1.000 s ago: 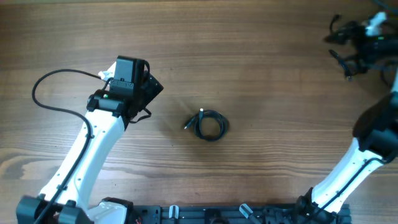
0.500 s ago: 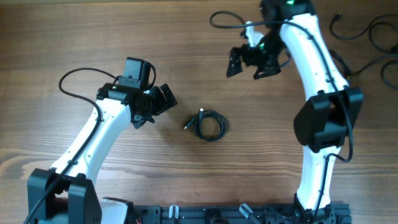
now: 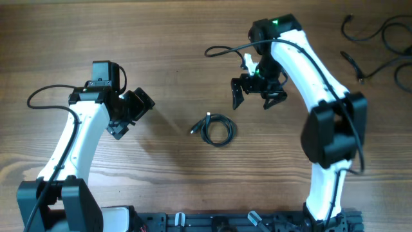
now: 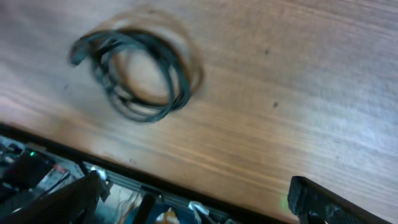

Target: Untangle cables

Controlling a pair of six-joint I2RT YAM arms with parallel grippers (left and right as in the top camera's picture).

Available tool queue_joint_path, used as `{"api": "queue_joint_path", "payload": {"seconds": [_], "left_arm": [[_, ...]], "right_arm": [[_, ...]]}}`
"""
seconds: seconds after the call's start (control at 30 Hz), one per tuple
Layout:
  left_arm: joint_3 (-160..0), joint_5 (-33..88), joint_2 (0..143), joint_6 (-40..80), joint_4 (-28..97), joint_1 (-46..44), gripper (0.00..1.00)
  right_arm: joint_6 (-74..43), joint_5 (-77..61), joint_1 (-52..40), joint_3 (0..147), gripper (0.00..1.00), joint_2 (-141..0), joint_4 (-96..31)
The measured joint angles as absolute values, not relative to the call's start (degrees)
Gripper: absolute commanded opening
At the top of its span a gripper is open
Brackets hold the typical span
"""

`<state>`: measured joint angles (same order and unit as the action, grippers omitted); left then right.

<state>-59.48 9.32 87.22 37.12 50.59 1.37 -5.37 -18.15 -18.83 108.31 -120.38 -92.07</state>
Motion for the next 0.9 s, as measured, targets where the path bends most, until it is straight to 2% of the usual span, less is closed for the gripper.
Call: {"api": "queue_joint_path", "payload": {"seconds": [0.1, 0.2, 0.33, 0.47, 0.5, 0.57, 0.6, 0.63, 0.8, 0.9], "left_arm": [[-59.5, 9.3, 87.2, 37.1, 50.6, 1.4, 1.00], [-59.5, 9.3, 87.2, 37.1, 50.6, 1.4, 1.00], [-59.4, 10.9, 87.2, 36.6, 51.7, 1.1, 1.00], [-59.4, 13.8, 87.3, 34.1, 51.5, -3.7, 1.00], [-59.4, 13.9, 87.3, 33.6, 51.4, -5.2, 1.00], [-59.4, 13.8, 87.3, 33.3, 50.9, -6.9, 1.00], [-59.4, 13.9, 87.3, 33.3, 50.5, -7.2, 1.00], [-59.4, 13.9, 87.3, 33.3, 50.3, -7.4, 1.00], [-59.4, 13.9, 87.3, 33.3, 49.7, -7.6, 1.00], [-59.4, 13.9, 87.3, 33.3, 49.7, -7.6, 1.00]], "right_arm": [[-5.4, -17.4, -20.4, 104.2, 1.00, -109.8, -91.7], [-5.7, -16.2, -20.6, 96.3, 1.00, -101.7, -84.7], [-9.1, -15.4, -20.6, 83.1, 1.00, -100.9, -68.3], [-12.9, -15.1, -20.6, 75.0, 1.00, -101.3, -56.4], [-14.8, -15.2, -20.6, 73.5, 0.97, -101.3, -53.8], [-18.0, -15.2, -20.6, 70.9, 0.82, -101.3, -50.7], [-18.8, -15.3, -20.6, 69.7, 0.69, -101.3, -49.3], [-19.5, -15.6, -20.6, 68.2, 0.61, -101.3, -47.6], [-20.8, -20.8, -20.6, 63.7, 0.56, -101.3, -42.3], [-20.8, -24.4, -20.6, 63.1, 0.49, -101.3, -41.3]]}}
